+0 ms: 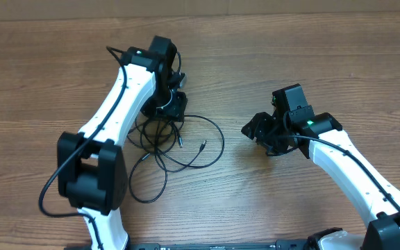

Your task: Untangle cables

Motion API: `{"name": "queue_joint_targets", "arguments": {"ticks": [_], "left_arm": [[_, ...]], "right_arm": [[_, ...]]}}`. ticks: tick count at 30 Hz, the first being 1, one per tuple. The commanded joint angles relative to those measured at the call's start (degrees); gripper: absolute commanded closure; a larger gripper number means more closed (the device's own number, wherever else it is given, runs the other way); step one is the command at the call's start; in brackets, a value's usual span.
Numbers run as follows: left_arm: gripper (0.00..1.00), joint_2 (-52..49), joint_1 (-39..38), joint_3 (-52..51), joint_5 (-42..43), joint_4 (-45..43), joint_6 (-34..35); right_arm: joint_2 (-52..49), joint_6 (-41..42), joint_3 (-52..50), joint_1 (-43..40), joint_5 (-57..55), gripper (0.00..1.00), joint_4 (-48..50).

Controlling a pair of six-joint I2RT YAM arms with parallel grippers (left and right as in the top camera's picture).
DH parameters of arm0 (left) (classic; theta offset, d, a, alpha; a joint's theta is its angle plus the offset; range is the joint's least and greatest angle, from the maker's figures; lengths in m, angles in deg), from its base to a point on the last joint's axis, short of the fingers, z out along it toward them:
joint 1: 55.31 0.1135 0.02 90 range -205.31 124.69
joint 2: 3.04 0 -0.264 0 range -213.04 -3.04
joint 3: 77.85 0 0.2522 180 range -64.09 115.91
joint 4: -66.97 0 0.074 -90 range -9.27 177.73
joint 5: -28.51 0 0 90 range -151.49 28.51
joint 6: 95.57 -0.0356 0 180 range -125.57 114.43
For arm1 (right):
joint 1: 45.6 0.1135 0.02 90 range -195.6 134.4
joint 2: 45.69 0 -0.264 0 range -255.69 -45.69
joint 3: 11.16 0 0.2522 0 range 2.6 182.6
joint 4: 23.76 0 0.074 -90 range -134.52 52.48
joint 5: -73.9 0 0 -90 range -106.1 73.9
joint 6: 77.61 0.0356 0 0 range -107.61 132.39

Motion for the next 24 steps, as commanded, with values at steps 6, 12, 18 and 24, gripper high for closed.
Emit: {"name": "queue_joint_targets", "arguments": {"ticks": [6,12,18,24], "left_arm": [[0.42,-4.83,0.35,-0.57,-7.08,1.64,5.31],[0.41,-5.46,0.35,-0.72,-10.21,0.61,5.97],[0.41,-5.86,0.35,-0.72,-10.27,-0.72,5.97],[0.41,-8.70,0.35,-0.76,-10.49,-1.03,5.97]], "right_arm": [[-0.33,-0.50,-0.28,-0.26,0.09,0.47,-0.15],[-0.33,-0.50,-0.28,-0.26,0.09,0.47,-0.15],[-0.33,-0.50,-0.28,-0.26,0.09,0.47,-0.20],[-0.33,-0.52,-0.28,-0.26,0.09,0.47,-0.22]]}}
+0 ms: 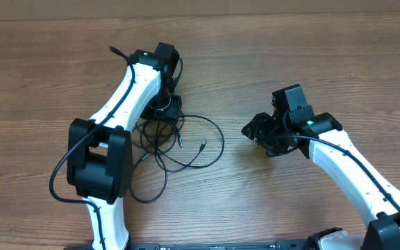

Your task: Untangle cables

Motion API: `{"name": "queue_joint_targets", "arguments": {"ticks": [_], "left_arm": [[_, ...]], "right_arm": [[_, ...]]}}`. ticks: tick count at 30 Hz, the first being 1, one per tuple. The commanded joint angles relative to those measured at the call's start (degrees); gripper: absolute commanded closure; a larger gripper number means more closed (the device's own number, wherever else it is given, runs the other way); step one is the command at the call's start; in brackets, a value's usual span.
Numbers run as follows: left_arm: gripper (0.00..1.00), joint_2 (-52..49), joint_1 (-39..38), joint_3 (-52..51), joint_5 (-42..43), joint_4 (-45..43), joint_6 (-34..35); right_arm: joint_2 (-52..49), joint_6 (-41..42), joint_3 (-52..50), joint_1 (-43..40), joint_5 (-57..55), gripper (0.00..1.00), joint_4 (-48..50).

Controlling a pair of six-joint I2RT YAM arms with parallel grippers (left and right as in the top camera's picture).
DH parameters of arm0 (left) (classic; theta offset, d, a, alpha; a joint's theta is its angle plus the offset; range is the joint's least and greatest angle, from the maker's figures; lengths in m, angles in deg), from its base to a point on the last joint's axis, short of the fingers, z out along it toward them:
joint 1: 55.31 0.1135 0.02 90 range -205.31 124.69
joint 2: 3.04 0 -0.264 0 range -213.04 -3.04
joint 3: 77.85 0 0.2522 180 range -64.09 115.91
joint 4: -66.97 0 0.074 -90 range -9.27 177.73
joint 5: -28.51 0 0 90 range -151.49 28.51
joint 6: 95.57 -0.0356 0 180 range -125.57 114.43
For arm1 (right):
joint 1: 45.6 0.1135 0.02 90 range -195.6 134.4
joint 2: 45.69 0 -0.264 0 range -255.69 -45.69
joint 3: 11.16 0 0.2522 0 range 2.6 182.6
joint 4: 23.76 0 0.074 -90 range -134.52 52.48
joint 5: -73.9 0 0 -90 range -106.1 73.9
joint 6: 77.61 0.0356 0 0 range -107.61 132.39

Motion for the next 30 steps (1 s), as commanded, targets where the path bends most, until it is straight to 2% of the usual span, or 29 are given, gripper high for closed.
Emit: {"name": "queue_joint_targets", "arguments": {"ticks": [1,14,17,20,22,24,30], "left_arm": [[0.41,-3.65,0.31,-0.61,-1.38,-0.17,0.63],[0.45,-11.72,0.85,-0.61,-4.57,-2.58,0.70],[0.57,-12.76,1.01,-0.61,-4.28,-3.10,0.79],[0.81,-12.98,1.01,-0.61,-2.45,-3.34,0.79],[0.92,-12.98,1.01,-0.59,-1.09,-3.54,0.76],[0.95,-12.98,1.01,-0.59,-0.44,-3.69,0.81],[0.96,-11.10,1.01,0.74,0.87,-3.78,0.81]], "right_arm": [[-0.33,-0.52,-0.28,-0.26,0.09,0.47,0.15],[-0.33,-1.60,-0.28,-0.28,0.07,0.47,-0.37],[-0.33,-1.60,-0.28,-0.28,0.07,0.47,-0.37],[-0.33,-1.60,-0.28,-0.28,0.07,0.47,-0.35],[-0.33,-1.60,-0.28,-0.28,0.07,0.47,-0.35],[-0.33,-1.60,-0.28,-0.28,0.07,0.47,-0.37],[-0.33,-1.60,-0.28,-0.28,0.07,0.47,-0.44]]}}
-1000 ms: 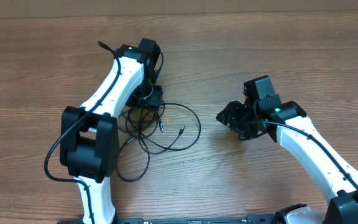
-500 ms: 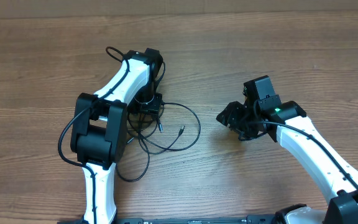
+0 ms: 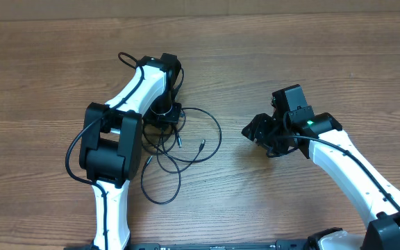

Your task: Untangle cables

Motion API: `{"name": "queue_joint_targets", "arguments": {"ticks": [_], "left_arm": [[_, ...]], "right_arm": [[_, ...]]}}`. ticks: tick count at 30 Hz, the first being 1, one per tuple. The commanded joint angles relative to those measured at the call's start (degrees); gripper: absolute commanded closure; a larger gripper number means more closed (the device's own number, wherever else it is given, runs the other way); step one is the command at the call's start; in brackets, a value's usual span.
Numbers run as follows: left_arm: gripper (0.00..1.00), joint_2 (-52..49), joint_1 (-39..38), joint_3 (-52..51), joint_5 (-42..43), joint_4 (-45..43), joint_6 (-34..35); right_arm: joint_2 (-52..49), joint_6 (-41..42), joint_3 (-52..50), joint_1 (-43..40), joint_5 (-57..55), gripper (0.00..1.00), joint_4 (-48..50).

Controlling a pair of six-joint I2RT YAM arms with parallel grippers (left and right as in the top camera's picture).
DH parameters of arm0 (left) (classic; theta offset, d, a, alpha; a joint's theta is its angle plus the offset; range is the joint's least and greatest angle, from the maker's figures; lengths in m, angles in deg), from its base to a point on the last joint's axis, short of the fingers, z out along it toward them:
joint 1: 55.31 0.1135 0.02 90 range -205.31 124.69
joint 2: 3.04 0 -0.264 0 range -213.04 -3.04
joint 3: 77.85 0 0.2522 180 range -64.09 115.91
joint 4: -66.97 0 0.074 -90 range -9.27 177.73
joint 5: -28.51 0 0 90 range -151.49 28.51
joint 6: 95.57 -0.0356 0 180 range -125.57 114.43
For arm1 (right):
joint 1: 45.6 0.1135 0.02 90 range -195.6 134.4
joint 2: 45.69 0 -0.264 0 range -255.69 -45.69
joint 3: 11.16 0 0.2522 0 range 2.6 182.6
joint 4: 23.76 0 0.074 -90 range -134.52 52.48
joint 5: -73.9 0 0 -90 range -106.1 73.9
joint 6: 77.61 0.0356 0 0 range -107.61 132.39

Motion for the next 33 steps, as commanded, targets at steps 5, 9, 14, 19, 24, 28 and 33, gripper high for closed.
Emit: {"name": "queue_joint_targets", "arguments": {"ticks": [5,9,14,19,24,28,33], "left_arm": [[0.96,5.25,0.39,4.31,3.23,-1.57,0.35],[0.96,13.90,0.37,8.87,4.63,-1.64,-0.39],[0.96,24.28,0.28,13.60,9.79,-2.47,-3.45],[0.96,31.36,0.28,14.29,11.23,-2.21,-4.11],[0.96,33.92,0.28,14.29,11.17,-0.13,-4.42],[0.96,33.31,0.28,13.97,11.45,0.90,-4.24],[0.96,32.83,-0.55,13.86,19.15,0.20,-5.05]], "right_arm": [[-0.33,-0.50,-0.28,-0.28,0.07,0.47,0.15],[-0.33,-0.83,-0.28,-0.28,0.09,0.47,0.46],[-0.33,-7.45,-0.28,-0.26,6.21,0.46,4.63],[-0.33,-9.90,-0.26,-0.26,12.50,0.43,11.02],[-0.33,-12.50,-0.26,-0.26,26.49,0.43,22.25],[-0.31,-12.41,-0.26,-0.26,38.25,0.43,32.65],[-0.33,-12.02,-0.26,0.31,39.04,0.39,33.70]]}}
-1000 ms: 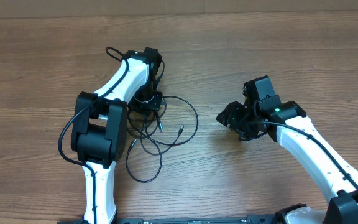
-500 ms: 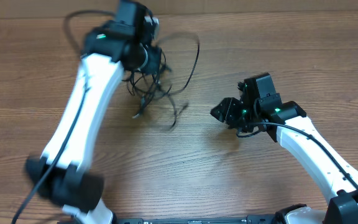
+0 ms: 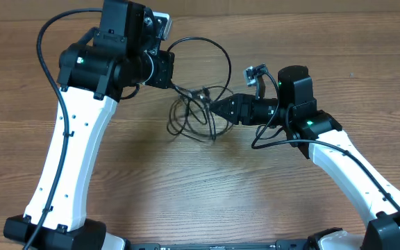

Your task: Untangle cables

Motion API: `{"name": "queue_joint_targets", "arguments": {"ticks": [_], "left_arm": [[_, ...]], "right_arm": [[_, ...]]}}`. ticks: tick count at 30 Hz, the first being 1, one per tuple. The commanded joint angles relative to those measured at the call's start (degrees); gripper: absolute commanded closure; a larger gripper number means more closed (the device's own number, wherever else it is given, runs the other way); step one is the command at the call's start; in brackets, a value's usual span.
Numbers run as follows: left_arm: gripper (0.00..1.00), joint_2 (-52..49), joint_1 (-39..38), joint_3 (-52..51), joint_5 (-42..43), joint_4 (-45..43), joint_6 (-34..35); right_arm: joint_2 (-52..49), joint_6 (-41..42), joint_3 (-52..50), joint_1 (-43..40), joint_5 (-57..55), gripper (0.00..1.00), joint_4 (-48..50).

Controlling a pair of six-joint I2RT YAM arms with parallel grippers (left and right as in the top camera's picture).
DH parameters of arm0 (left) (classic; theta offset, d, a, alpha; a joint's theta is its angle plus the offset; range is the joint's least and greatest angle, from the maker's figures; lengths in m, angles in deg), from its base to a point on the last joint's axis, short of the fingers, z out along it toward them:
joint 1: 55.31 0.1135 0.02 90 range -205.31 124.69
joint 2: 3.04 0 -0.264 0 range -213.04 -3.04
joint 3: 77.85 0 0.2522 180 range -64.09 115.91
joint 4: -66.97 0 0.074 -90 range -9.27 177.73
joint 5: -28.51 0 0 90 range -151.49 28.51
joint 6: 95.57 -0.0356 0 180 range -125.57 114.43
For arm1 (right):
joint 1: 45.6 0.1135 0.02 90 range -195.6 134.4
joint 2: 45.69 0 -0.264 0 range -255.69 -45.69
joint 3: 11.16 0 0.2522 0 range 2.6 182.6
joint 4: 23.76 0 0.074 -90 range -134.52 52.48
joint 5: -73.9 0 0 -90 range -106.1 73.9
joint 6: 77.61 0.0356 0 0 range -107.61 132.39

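Observation:
A thin black cable (image 3: pixel 198 111) hangs as a tangle of loops over the middle of the table, and one large loop (image 3: pixel 217 48) arcs above it. My left gripper (image 3: pixel 171 75) is raised at the upper left and shut on the cable, with strands running from it down to the tangle. My right gripper (image 3: pixel 215 108) points left with its fingertips at the right side of the tangle. Seen edge-on, its fingers do not show whether they grip a strand. A small plug end (image 3: pixel 203 92) shows near the top of the tangle.
The wooden table (image 3: pixel 207 194) fills the view. The left arm's own black supply cable (image 3: pixel 47 48) arcs wide at the upper left. Another black supply cable (image 3: pixel 269 135) loops under the right wrist.
My left arm has lifted from low on the table to high at the upper left, bringing the cable up and to the right. My right gripper has reached left to the tangle.
At first the cable lay spread in loose loops on the table with my left gripper down on its top end and my right gripper idle to the right. The left arm then shifted over it twice, and now holds it raised with the right gripper at the bundle.

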Motion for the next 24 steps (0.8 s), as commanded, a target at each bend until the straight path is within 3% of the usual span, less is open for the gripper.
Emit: {"name": "queue_joint_targets", "arguments": {"ticks": [1,12,16,24], "left_arm": [[0.96,-0.39,-0.81,-0.37,7.06,-1.22,-2.05],[0.96,0.07,-1.42,-0.35,32.57,-4.37,-12.04],[0.96,0.55,0.17,-0.31,41.90,-4.50,-15.13],[0.96,4.55,9.38,0.85,43.76,-11.10,-12.83]], "right_arm": [[-0.28,-0.94,0.07,0.52,4.70,0.39,0.13],[-0.28,2.16,0.07,0.92,-16.26,0.38,-10.08],[-0.28,2.36,0.07,0.92,-16.72,0.38,-9.90],[-0.28,2.32,0.07,0.74,-19.87,0.35,-13.55]]}}
